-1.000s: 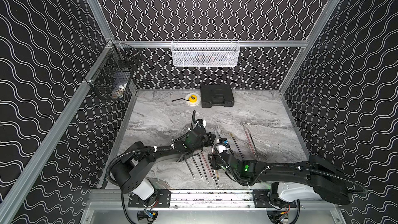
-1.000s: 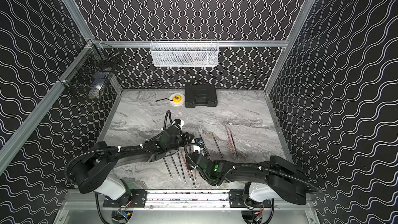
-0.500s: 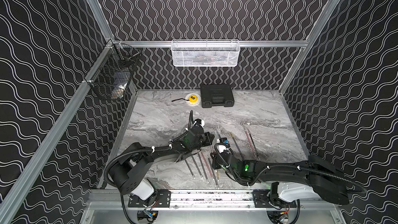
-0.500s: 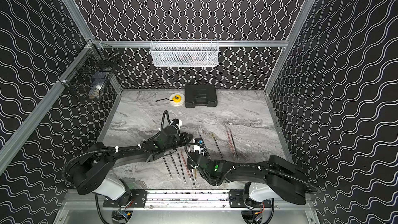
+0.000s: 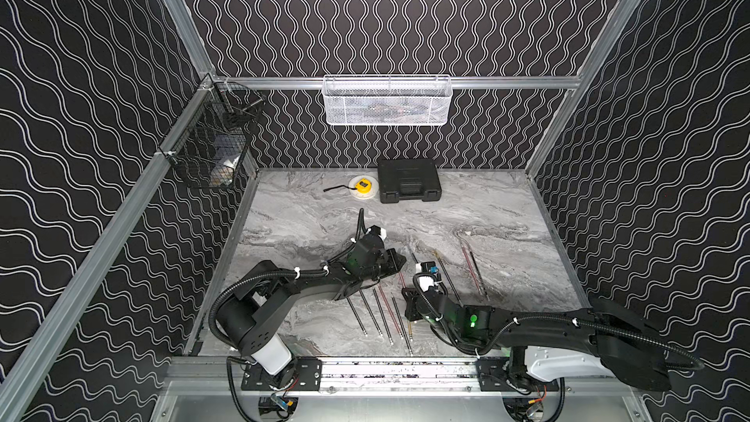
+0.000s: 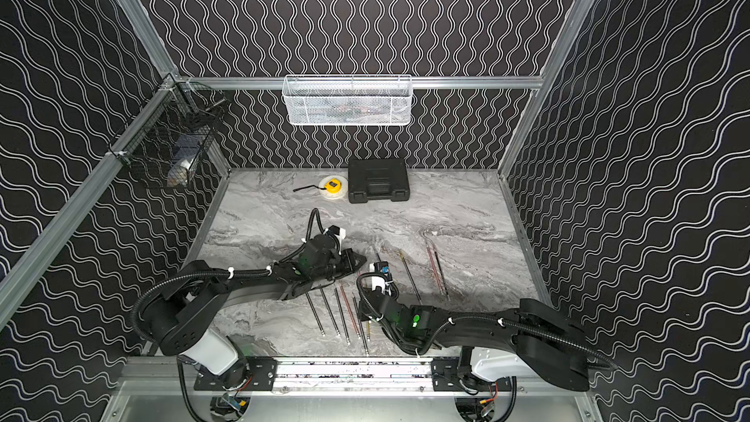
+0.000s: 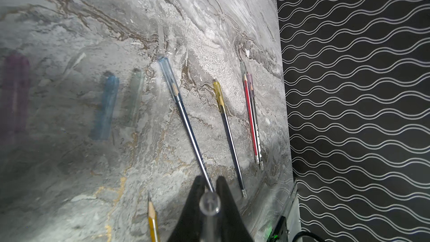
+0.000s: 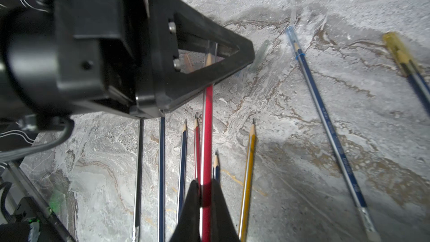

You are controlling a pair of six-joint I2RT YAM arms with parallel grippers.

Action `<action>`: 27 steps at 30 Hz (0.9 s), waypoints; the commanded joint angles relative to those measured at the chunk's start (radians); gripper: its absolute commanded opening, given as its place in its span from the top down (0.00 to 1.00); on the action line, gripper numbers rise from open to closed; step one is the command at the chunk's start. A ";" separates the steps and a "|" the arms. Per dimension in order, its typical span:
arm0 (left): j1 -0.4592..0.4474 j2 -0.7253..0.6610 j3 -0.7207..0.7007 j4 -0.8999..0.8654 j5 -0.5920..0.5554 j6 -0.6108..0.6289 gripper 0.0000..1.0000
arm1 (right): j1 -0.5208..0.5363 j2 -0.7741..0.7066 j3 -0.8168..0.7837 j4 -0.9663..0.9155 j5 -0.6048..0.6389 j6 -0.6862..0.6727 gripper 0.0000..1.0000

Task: Remove the protective cover of the pencils
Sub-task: Remove the protective sleeve from the pencil, then place the pencil at the center of the board.

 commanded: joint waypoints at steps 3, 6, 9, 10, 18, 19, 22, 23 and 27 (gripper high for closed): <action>0.032 0.011 0.032 0.006 -0.266 0.005 0.98 | 0.021 -0.021 -0.014 -0.026 -0.086 -0.007 1.00; 0.034 0.006 0.039 0.005 -0.289 -0.022 0.98 | 0.027 -0.016 -0.018 -0.017 -0.084 -0.002 1.00; 0.037 0.001 0.048 -0.015 -0.320 -0.043 0.98 | 0.040 -0.019 -0.026 -0.011 -0.076 0.003 1.00; 0.041 -0.003 0.048 -0.027 -0.332 -0.055 0.98 | 0.045 -0.024 -0.029 -0.011 -0.068 0.008 1.00; 0.042 -0.032 0.053 -0.034 -0.367 -0.056 0.99 | 0.068 -0.118 -0.052 -0.079 0.009 0.031 1.00; 0.043 -0.031 0.051 -0.030 -0.360 -0.058 0.99 | 0.067 -0.134 -0.056 -0.090 0.019 0.035 1.00; 0.043 -0.026 0.045 -0.017 -0.361 -0.047 0.98 | 0.067 -0.164 -0.072 -0.112 0.038 0.045 1.00; 0.043 -0.023 0.045 -0.017 -0.353 -0.047 0.99 | 0.068 -0.171 -0.078 -0.117 0.043 0.050 1.00; 0.042 -0.021 0.033 -0.001 -0.344 -0.042 0.99 | 0.067 -0.186 -0.112 -0.135 0.074 0.085 1.00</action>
